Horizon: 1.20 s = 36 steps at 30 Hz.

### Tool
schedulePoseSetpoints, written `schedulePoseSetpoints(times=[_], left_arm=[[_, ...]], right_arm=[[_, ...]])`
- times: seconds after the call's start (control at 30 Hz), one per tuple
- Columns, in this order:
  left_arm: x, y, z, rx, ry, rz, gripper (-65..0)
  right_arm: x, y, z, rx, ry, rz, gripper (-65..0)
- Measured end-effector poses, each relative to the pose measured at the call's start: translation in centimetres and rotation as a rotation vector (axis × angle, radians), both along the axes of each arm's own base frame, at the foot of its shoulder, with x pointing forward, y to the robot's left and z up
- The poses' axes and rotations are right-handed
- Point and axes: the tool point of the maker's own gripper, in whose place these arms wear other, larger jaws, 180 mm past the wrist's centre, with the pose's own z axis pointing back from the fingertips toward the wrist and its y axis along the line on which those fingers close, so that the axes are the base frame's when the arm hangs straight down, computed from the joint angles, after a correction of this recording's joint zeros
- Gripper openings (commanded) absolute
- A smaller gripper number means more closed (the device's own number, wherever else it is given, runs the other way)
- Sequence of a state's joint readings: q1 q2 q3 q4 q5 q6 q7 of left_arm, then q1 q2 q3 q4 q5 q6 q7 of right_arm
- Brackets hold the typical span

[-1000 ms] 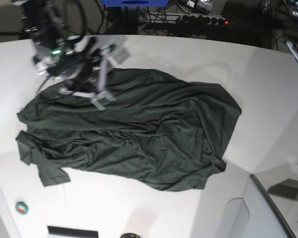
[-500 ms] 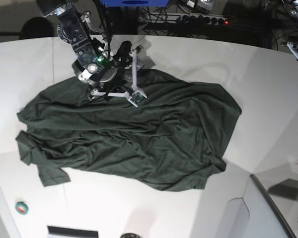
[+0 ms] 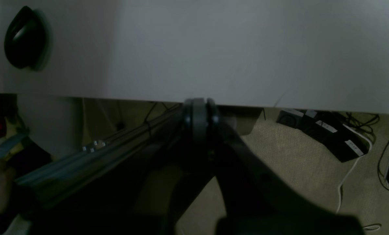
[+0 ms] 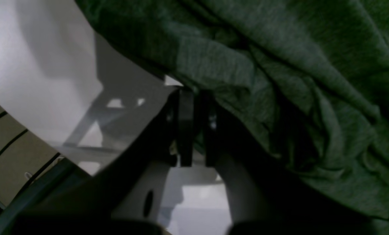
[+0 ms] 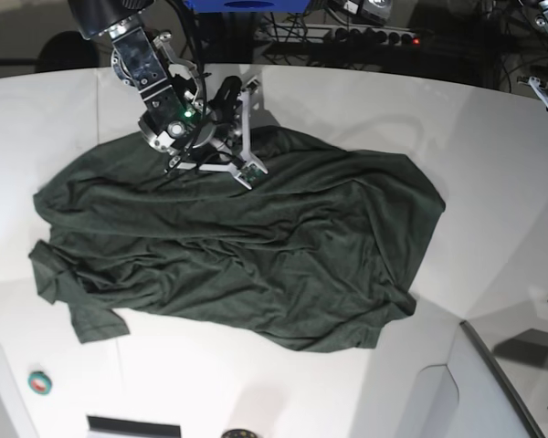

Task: Layout the t-shirt on the table in an organized manner, then fold the t-shirt properly
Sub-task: 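Lower the right gripper onto the shirt's collar edge and grasp, then drag the grasped collar edge with the right gripper toward its arm base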

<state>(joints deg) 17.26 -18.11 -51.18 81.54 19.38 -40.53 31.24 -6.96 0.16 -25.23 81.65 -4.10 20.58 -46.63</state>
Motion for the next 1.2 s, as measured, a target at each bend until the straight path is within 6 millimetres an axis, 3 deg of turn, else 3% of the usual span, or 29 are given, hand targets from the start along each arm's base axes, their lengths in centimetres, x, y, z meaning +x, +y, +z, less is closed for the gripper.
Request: schedulePoseSetpoints(times=[0.07,0.2,0.4,0.5,0.63,0.77,0.9,1.0,1.1,1.2], left_arm=[[0.0,0.0,0.0,0.000,0.000,0.000,-65.0],[0.0,0.0,0.0,-0.001,-0.003,0.000,-65.0],[0.3,0.0,0.1,0.000,-0.006,0.000,-65.0],[1.2,0.0,0.4,0.000,-0.031,-0.001,-65.0],[1.4,0.1,0.5,0.002,-0.036,-0.002,-65.0],[1.2,0.1,0.5,0.004,-0.028,-0.001,-65.0],[1.3,0.0,0.5,-0.001,-0.033,0.000,-65.0],[1.2,0.3,0.6,0.009,-0.028,-0.001,-65.0],[1.4,0.5,0.9,0.013,-0.033,-0.003,-65.0],[1.4,0.7,1.1,0.018,-0.032,-0.004,-65.0]], right_arm=[[-0.5,-0.3,0.0,0.007,-0.002,0.002,-64.1],[-3.0,-3.0,0.8,-0.052,-0.003,0.016,-64.1],[-2.6,-4.1,5.4,-0.042,-0.115,0.027,-64.1],[-3.6,-4.6,6.9,-0.043,-0.143,0.039,-64.1],[-4.6,-4.4,8.0,-0.021,-0.154,0.043,-64.1],[-5.9,-5.3,7.3,-0.037,-0.130,0.063,-64.1],[-5.3,-5.8,7.9,0.023,-0.196,0.026,-64.1],[-5.6,-7.3,8.0,0.027,-0.214,-0.019,-64.1],[-4.3,-9.7,8.5,0.012,-0.273,-0.071,-64.1],[-2.8,-10.3,9.6,0.061,-0.345,-0.081,-64.1]])
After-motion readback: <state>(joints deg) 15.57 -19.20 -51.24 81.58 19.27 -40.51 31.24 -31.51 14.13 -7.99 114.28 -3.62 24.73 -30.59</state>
